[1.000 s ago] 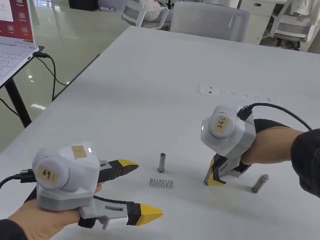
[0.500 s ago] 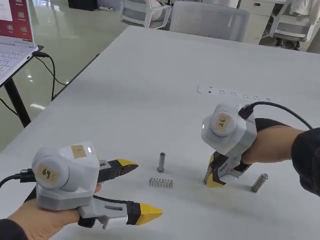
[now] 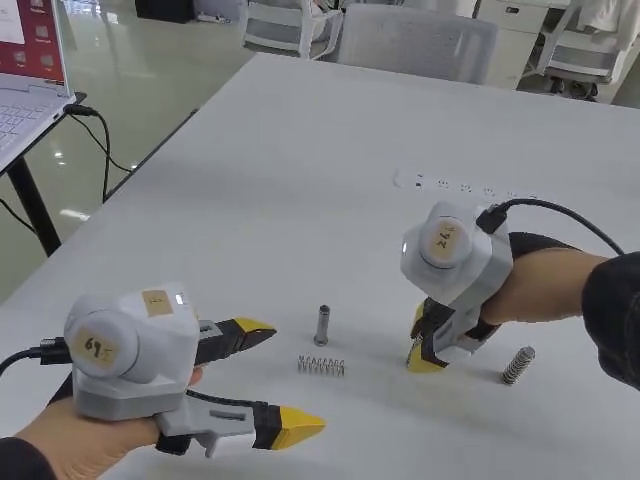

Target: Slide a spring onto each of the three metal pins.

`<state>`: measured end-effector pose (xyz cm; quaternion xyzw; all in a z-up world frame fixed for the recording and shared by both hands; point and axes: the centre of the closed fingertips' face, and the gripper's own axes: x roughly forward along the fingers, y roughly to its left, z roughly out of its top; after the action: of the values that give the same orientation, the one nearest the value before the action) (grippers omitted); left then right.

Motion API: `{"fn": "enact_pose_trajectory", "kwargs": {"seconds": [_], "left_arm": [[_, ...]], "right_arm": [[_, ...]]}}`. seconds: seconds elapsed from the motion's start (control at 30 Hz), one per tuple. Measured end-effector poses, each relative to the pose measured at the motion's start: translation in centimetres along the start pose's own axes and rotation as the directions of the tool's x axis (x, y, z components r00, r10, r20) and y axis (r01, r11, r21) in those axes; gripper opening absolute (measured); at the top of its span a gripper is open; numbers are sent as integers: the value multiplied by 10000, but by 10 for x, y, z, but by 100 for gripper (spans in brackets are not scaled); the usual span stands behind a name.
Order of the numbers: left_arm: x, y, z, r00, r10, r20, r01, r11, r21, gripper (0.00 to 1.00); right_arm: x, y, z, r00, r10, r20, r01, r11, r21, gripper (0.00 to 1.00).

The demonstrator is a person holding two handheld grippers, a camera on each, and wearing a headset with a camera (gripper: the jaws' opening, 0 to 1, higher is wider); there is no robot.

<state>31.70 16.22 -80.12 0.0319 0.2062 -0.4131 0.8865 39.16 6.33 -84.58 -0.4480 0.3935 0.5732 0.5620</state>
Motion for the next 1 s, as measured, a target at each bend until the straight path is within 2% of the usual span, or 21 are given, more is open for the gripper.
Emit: {"fn": "enact_pose_trajectory", "kwargs": {"seconds": [0.6, 1.0], "left_arm": [[-2, 0, 1, 10000, 36, -4, -36, 10000, 50, 66], [-3, -1, 0, 10000, 36, -31, -36, 10000, 59, 66]], "right_arm": [[-7, 7, 29, 9989, -35, 459, 57, 9988, -494, 27], [-3, 15, 47, 9963, 159, 849, -107, 9980, -622, 26]]}}
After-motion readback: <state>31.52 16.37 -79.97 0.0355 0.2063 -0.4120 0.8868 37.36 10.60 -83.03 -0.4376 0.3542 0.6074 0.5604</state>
